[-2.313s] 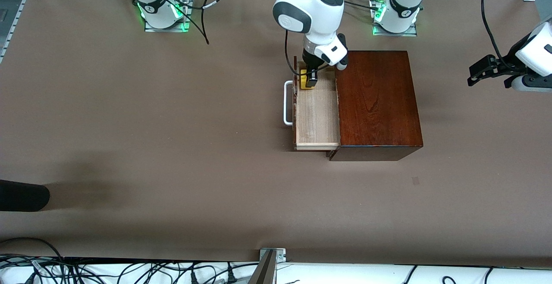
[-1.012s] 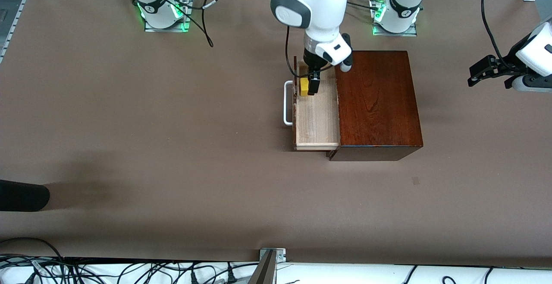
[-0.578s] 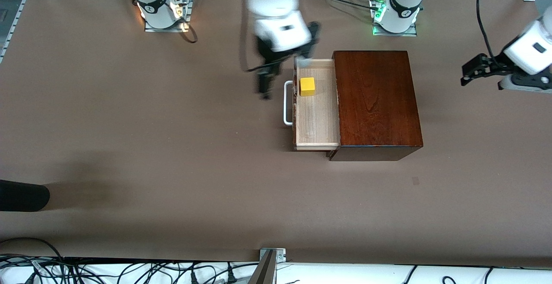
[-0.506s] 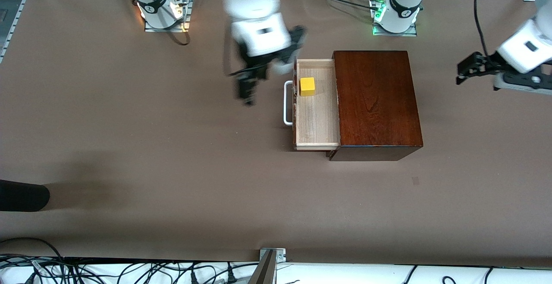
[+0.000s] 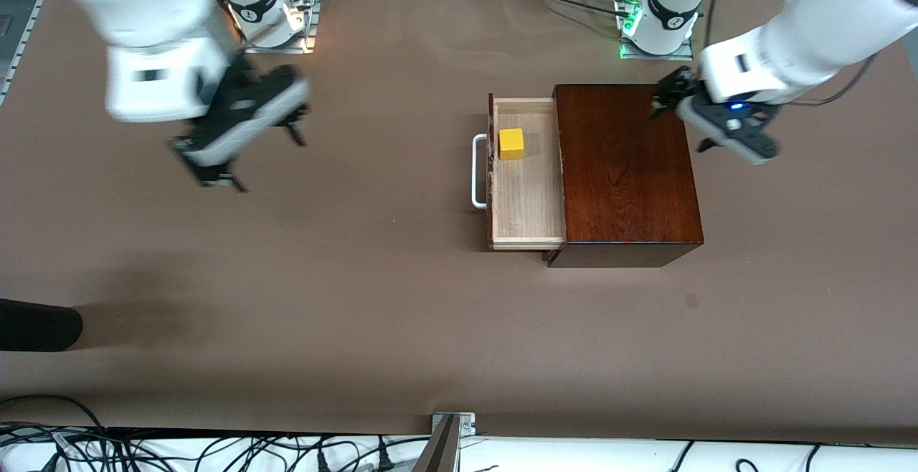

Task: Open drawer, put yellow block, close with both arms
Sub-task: 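Withdraw the right gripper while the left gripper reaches the drawer handle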

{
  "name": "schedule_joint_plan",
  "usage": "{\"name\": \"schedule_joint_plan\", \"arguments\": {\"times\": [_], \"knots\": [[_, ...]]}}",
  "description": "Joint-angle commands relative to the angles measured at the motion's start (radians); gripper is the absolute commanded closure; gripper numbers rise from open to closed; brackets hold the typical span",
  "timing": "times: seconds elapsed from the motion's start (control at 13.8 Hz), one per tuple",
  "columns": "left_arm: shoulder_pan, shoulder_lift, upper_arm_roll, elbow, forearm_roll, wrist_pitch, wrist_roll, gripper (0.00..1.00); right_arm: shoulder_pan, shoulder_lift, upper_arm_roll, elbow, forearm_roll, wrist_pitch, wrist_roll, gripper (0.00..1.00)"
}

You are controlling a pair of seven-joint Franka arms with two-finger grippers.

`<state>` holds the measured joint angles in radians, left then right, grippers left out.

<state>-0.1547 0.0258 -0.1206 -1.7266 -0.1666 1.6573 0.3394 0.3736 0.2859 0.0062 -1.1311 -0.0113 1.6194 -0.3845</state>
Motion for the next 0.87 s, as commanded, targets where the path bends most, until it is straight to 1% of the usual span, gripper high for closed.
{"name": "schedule_joint_plan", "arguments": {"times": [0.0, 0.07, 0.22, 0.36, 0.51, 0.58, 0.65, 0.8], "knots": [[-0.093, 0.064, 0.006, 0.009, -0.019, 0.108, 0.055, 0.00, -0.007, -0.204, -0.077, -0.283, 0.043, 0.040, 0.026, 0.00], [-0.138, 0.097, 0.006, 0.009, -0.019, 0.175, 0.107, 0.00, -0.007, -0.244, -0.110, -0.335, 0.044, 0.059, 0.026, 0.00], [-0.209, 0.175, 0.004, 0.012, -0.031, 0.261, 0.203, 0.00, -0.016, -0.281, -0.144, -0.406, 0.044, 0.065, 0.071, 0.00], [-0.276, 0.245, -0.004, 0.060, -0.036, 0.312, 0.298, 0.00, -0.048, -0.289, -0.141, -0.415, 0.039, 0.024, 0.195, 0.00], [-0.317, 0.316, -0.040, 0.134, -0.034, 0.334, 0.313, 0.00, -0.106, -0.287, -0.126, -0.415, 0.037, -0.001, 0.237, 0.00], [-0.339, 0.341, -0.056, 0.143, -0.033, 0.357, 0.311, 0.00, -0.134, -0.287, -0.099, -0.415, 0.036, -0.003, 0.239, 0.00], [-0.350, 0.359, -0.079, 0.148, -0.031, 0.404, 0.311, 0.00, -0.142, -0.287, -0.086, -0.415, 0.031, -0.006, 0.252, 0.00], [-0.374, 0.394, -0.126, 0.147, -0.022, 0.417, 0.296, 0.00, -0.142, -0.283, -0.084, -0.415, 0.025, -0.012, 0.306, 0.00]]}}
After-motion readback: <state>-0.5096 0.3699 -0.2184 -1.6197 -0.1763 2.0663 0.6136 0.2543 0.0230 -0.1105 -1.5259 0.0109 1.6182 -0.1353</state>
